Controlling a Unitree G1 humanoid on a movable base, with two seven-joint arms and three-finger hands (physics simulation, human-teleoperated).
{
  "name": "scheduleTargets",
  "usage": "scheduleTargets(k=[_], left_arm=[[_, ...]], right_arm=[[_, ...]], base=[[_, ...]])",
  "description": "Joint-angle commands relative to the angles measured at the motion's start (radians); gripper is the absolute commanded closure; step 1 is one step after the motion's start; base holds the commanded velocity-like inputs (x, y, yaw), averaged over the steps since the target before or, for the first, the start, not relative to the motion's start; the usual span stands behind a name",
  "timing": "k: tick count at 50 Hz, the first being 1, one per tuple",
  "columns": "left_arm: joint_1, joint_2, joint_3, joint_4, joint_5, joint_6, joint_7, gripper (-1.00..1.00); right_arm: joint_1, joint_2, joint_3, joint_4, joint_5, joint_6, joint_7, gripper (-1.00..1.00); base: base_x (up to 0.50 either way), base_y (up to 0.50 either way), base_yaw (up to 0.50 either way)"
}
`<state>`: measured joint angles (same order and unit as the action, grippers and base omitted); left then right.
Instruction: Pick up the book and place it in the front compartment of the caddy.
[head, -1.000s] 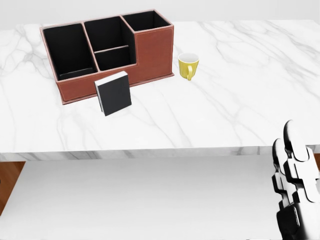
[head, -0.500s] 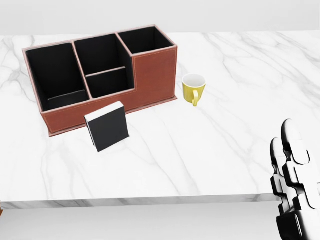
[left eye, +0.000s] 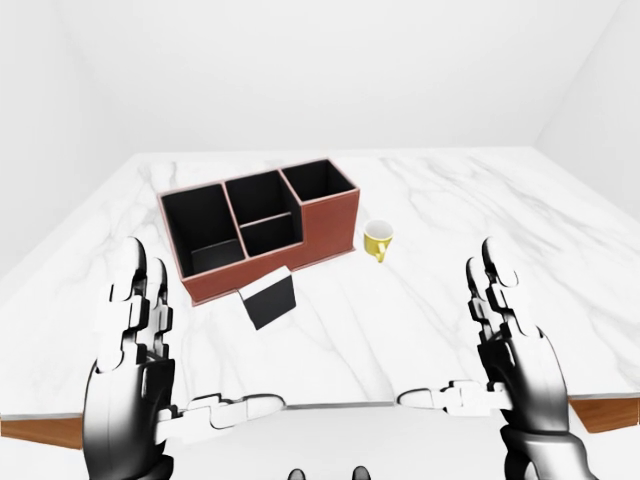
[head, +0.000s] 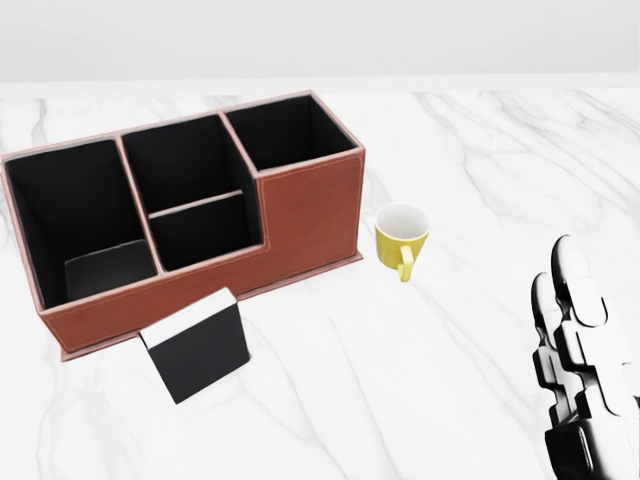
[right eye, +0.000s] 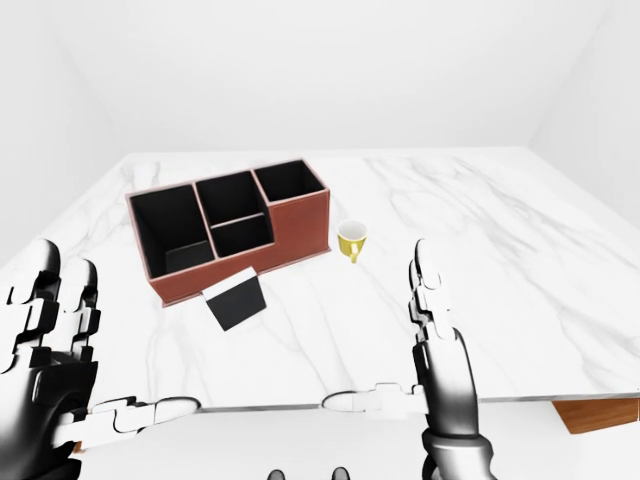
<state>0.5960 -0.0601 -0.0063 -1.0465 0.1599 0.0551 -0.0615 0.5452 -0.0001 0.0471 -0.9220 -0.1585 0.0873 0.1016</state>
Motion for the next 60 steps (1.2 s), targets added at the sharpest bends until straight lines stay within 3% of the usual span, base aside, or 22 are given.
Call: scheduleTargets(k=[1, 13, 20, 42, 46, 47, 49, 52, 56, 57, 59, 60], left_arm=[[0.004, 0.009, -0.011, -0.001, 0.003, -0.003, 0.009, -1.0], [0.004, 0.015, -0.013, -0.001, -0.003, 0.0, 0.011, -1.0], [0.014, 0.011, -0.009, -0.001, -0.009, -0.013, 0.008, -1.0], [0.008, 0.011, -0.015, -0.001, 0.008, 0.001, 0.011, -1.0], [0.001, 0.017, -0.035, -0.001, 0.052, 0.021, 0.02, -1.0], [-0.008, 0.03, -0.06, -0.001, 0.12, 0.032, 0.029, -1.0], [-0.014, 0.042, -0.078, 0.004, 0.156, 0.032, 0.047, -1.0], [-0.026, 0.076, -0.145, 0.047, 0.313, 0.032, 0.106, -1.0], [-0.012, 0.116, -0.21, 0.062, 0.383, 0.032, 0.165, -1.0], [0.009, 0.122, -0.245, 0.081, 0.445, 0.032, 0.224, -1.0], [0.005, 0.155, -0.277, 0.088, 0.471, 0.032, 0.241, -1.0], [0.002, 0.174, -0.314, 0.117, 0.543, 0.032, 0.269, -1.0]], right_arm=[[-0.017, -0.008, 0.013, 0.01, -0.018, 0.0, -0.019, -1.0], [-0.055, -0.027, 0.053, 0.035, -0.017, 0.0, -0.035, -1.0], [-0.039, -0.035, 0.045, 0.022, -0.001, 0.0, -0.041, -1.0], [-0.029, -0.03, 0.038, 0.008, -0.005, 0.0, -0.035, -1.0], [-0.026, -0.025, 0.032, 0.014, -0.012, 0.0, -0.045, -1.0], [-0.028, -0.025, 0.035, 0.018, -0.021, 0.0, -0.048, -1.0], [-0.029, -0.025, 0.036, 0.021, -0.026, 0.0, -0.052, -1.0], [-0.027, -0.025, 0.035, 0.023, -0.02, 0.0, -0.053, -1.0], [-0.022, -0.024, 0.032, 0.02, -0.016, 0.0, -0.051, -1.0], [-0.02, -0.024, 0.031, 0.021, -0.014, 0.0, -0.05, -1.0], [-0.02, -0.023, 0.03, 0.022, -0.013, 0.0, -0.05, -1.0], [-0.02, -0.023, 0.031, 0.024, -0.014, 0.0, -0.049, -1.0]], base=[[0.5, 0.0, 0.0], [0.5, 0.0, 0.0], [0.5, 0.0, 0.0], [0.5, 0.0, 0.0], [0.5, 0.0, 0.0], [0.5, 0.0, 0.0], [0.5, 0.0, 0.0], [0.15, 0.0, 0.0], [0.0, 0.0, 0.0], [0.0, 0.0, 0.0], [0.0, 0.0, 0.0], [0.0, 0.0, 0.0]])
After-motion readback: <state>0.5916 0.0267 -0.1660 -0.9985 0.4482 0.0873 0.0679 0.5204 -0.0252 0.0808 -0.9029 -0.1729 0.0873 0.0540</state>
